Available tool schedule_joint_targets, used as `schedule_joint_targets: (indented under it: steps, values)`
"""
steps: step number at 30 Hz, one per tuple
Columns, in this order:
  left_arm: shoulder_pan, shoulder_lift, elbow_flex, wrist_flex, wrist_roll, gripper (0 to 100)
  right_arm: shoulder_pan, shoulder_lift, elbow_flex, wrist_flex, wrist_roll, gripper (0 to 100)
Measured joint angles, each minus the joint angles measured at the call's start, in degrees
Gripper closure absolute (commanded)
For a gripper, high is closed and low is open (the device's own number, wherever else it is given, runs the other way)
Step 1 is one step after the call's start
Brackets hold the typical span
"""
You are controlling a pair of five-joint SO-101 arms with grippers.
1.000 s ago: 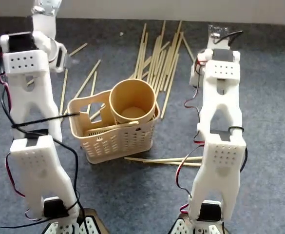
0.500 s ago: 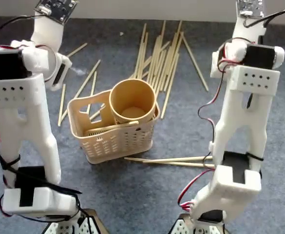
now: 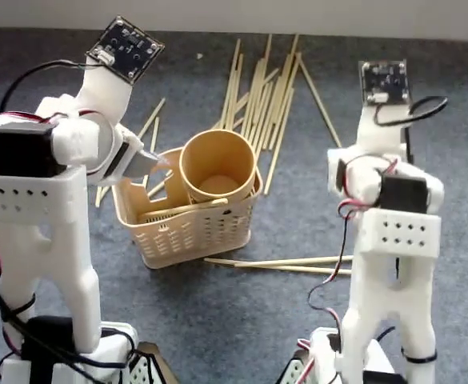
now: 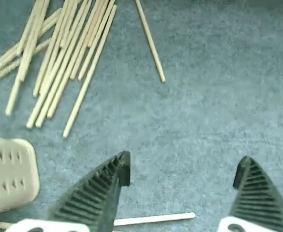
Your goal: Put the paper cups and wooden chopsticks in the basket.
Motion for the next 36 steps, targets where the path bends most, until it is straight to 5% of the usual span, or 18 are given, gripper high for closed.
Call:
schedule_joint_targets:
  steps: [4,8,17,23,26,29,36]
  values:
    - [-3.16,5.01,1.67,0.0,-3.69,69,-1.41,-9.41,26.2,-13.19,2.11,67.6]
    - [-7.03,11.43,0.0,-0.09,-5.98,69,-2.37,-15.03,36.22,-15.91,2.46,67.6]
    - [-6.77,21.98,-6.51,-0.09,-7.74,71,-7.38,-17.05,44.04,-21.1,2.46,67.6]
    - [-1.58,28.4,-6.51,-1.23,-13.27,84,-7.3,-17.23,48.18,-25.85,2.46,67.6]
    - [0.44,30.95,-6.51,-1.23,-15.82,99,-7.3,-17.23,48.35,-26.64,2.46,67.6]
    - [1.32,32.88,-6.51,-1.14,-16.88,99,-7.3,-17.23,48.35,-26.64,2.46,67.6]
    - [-3.96,31.65,-1.67,-1.14,-6.59,100,-7.3,-17.23,48.35,-26.64,2.46,67.6]
